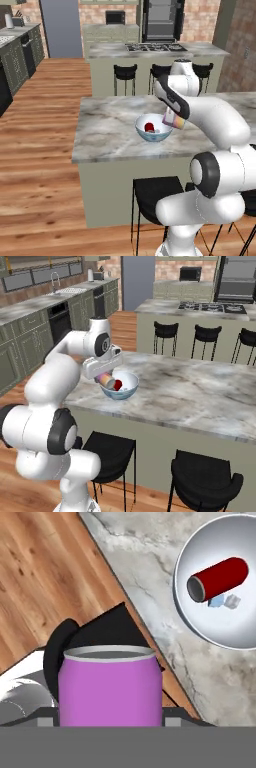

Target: Open the fridge, grab two sodas, and place both sodas inside the bowl with ice on the dining counter.

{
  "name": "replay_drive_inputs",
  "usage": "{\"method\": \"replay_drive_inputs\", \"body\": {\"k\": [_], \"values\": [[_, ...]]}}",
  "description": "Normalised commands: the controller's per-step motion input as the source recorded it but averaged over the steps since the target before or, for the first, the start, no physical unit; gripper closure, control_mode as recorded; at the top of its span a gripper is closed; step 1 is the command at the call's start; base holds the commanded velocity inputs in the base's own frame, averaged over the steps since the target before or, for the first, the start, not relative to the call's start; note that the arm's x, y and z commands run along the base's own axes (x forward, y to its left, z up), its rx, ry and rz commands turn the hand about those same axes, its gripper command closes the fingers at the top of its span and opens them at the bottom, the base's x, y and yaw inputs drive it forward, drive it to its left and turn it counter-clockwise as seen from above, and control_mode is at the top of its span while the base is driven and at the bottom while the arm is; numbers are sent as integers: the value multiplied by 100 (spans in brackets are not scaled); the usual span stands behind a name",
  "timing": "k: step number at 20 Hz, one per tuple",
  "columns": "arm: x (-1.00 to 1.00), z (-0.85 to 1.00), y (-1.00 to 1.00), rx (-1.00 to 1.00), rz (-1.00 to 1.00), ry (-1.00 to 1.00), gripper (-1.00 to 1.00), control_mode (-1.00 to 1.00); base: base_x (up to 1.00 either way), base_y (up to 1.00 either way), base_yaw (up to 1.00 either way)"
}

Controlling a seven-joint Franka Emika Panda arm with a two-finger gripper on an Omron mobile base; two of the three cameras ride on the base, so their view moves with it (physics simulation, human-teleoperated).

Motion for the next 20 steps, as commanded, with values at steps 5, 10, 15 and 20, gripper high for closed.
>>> {"method": "replay_drive_inputs", "body": {"k": [5, 10, 15, 20], "values": [[48, -31, 0, -1, 15, 3, 100, -100, 0, 0, 0], [32, -22, 0, 0, 12, 0, 100, -100, 0, 0, 0], [29, -21, 0, 0, 13, 0, 100, -100, 0, 0, 0], [42, -24, 0, 0, 12, 0, 100, -100, 0, 0, 0]]}}
